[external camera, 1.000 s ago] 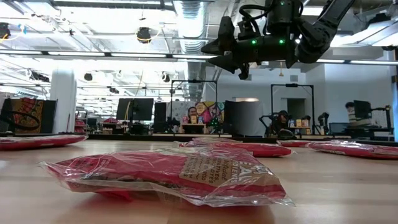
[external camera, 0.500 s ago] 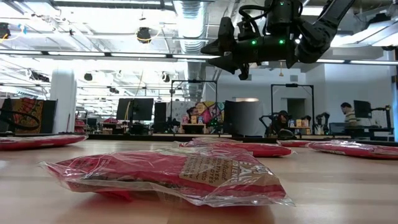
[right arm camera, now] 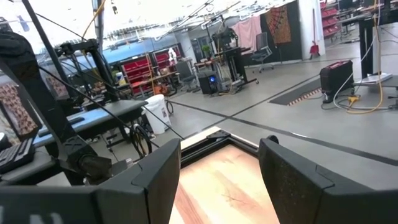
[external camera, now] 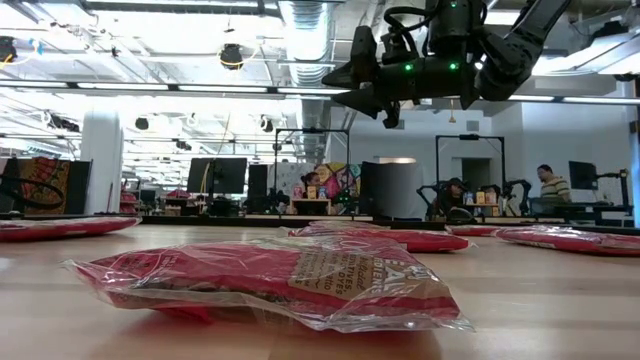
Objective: Sort popcorn bags into baskets
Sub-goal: Put the red popcorn bag into the white bin
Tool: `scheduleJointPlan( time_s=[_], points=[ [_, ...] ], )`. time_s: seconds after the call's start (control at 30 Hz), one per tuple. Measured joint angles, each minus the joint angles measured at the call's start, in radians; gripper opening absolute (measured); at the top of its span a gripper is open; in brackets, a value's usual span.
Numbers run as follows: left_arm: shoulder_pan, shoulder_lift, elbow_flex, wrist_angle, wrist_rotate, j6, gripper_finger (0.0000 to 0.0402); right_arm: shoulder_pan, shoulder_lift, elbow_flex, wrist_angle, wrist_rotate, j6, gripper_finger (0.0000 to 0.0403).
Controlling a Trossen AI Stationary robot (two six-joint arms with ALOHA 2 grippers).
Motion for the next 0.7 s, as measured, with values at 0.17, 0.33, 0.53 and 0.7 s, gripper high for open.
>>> scheduleJointPlan(
  time_s=[0.17,0.33,0.53,0.7],
  points=[
    [0.000,0.000,0.000,0.001,0.015,-0.003,0.0049,0.000,0.000,0.000,0.000,0.000,0.000,0.0240],
    [0.000,0.000,0.000,0.029,0.021,-0.003,0.0059,0.000,0.000,0.000,0.000,0.000,0.000,0.0240],
    [0.000,0.000,0.003,0.034,0.021,-0.014,0.0086,0.000,0.000,0.000,0.000,0.000,0.000,0.0240],
    [0.001,0.000,0.024,0.020,0.021,-0.014,0.0129,0.000,0.000,0.000,0.000,0.000,0.000,0.0240]
  ],
)
